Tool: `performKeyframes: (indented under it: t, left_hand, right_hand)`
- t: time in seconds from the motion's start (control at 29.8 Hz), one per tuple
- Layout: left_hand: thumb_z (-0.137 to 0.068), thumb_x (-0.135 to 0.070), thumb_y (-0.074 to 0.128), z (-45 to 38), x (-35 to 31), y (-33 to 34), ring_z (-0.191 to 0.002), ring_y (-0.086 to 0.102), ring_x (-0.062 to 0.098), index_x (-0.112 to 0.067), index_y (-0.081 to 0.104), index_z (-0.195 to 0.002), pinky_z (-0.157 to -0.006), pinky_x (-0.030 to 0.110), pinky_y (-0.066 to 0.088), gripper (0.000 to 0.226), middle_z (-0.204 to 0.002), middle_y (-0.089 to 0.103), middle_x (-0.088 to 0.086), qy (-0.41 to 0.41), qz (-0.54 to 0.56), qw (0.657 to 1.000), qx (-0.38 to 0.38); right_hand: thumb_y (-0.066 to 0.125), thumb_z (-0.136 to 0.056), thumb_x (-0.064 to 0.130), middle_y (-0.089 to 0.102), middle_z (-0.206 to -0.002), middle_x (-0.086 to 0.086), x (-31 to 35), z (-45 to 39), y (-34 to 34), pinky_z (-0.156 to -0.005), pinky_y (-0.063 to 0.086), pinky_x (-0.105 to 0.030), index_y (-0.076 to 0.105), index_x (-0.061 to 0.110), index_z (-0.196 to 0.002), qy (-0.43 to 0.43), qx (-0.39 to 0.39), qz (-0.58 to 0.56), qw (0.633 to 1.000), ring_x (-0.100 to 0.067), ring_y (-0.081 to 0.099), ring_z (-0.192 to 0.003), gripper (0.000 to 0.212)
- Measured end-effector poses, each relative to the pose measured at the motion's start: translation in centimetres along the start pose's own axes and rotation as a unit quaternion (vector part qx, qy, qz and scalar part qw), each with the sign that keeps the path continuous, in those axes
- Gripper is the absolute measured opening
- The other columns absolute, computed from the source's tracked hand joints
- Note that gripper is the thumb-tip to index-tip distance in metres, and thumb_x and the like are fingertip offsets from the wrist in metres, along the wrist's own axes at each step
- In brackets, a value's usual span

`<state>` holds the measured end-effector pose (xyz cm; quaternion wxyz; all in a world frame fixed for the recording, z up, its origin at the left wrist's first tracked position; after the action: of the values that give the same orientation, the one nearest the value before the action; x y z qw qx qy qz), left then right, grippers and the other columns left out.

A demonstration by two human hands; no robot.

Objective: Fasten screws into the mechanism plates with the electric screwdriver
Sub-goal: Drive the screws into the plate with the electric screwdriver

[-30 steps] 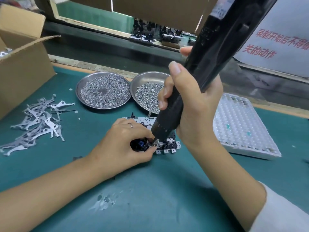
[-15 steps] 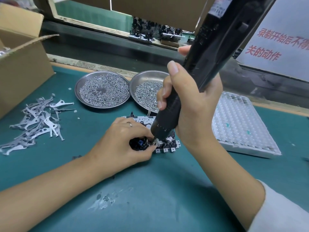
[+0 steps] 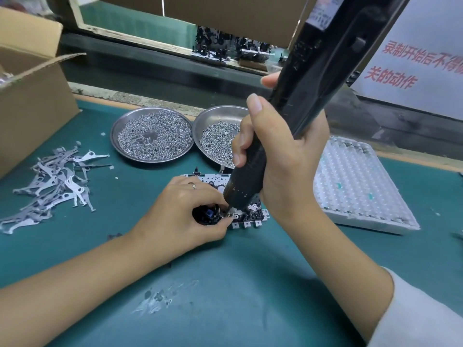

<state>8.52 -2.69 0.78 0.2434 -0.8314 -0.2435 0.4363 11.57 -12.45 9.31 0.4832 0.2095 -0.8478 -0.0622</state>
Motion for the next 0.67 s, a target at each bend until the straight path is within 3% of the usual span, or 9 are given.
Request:
performKeyframes:
  t: [0.34,0.5,0.67]
  left_hand:
    - [-0.064,-0.023,0.076,0.1,-0.1,-0.1,-0.073,0.055,0.006,-0.016,0.074,-0.073,-0.08,0.037,0.043,0.012,-0.072,0.065,-0.014,-0.001,0.006,1.0,-0.003]
    - [-0.065,-0.025,0.075,0.1,-0.1,-0.1,-0.078,0.056,0.006,-0.018,0.077,-0.082,-0.086,0.035,0.041,0.018,-0.079,0.071,-0.011,-0.006,0.005,1.0,0.0]
    - [-0.066,-0.025,0.074,0.1,-0.1,-0.2,-0.077,0.058,0.008,-0.019,0.077,-0.083,-0.083,0.038,0.044,0.018,-0.077,0.071,-0.011,-0.009,-0.005,1.0,0.005]
  right_hand:
    - [0.057,-0.084,0.004,0.045,-0.047,-0.003,0.2,-0.3,-0.6,-0.042,0.037,-0.024,0.046,0.006,-0.09,-0.001,0.003,0.018,1.0,-0.02,0.041,-0.036,0.013]
    - [0.062,-0.082,0.012,0.046,-0.046,-0.002,1.4,-1.6,-1.6,-0.043,0.038,-0.024,0.051,0.016,-0.081,-0.041,-0.004,0.019,0.999,-0.02,0.041,-0.034,0.012]
    - [0.058,-0.084,0.01,0.045,-0.044,-0.001,-0.6,-1.3,-1.9,-0.042,0.037,-0.023,0.047,0.013,-0.084,0.007,-0.013,0.054,0.998,-0.021,0.041,-0.033,0.011]
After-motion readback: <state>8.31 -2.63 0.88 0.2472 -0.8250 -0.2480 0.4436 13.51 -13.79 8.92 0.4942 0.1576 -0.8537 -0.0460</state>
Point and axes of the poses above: each hand's wrist, its own z-axis away from the middle knuckle, its own y-axis out of the palm, x = y × z, the point moved 8 cm from there along -z, towards the middle knuckle
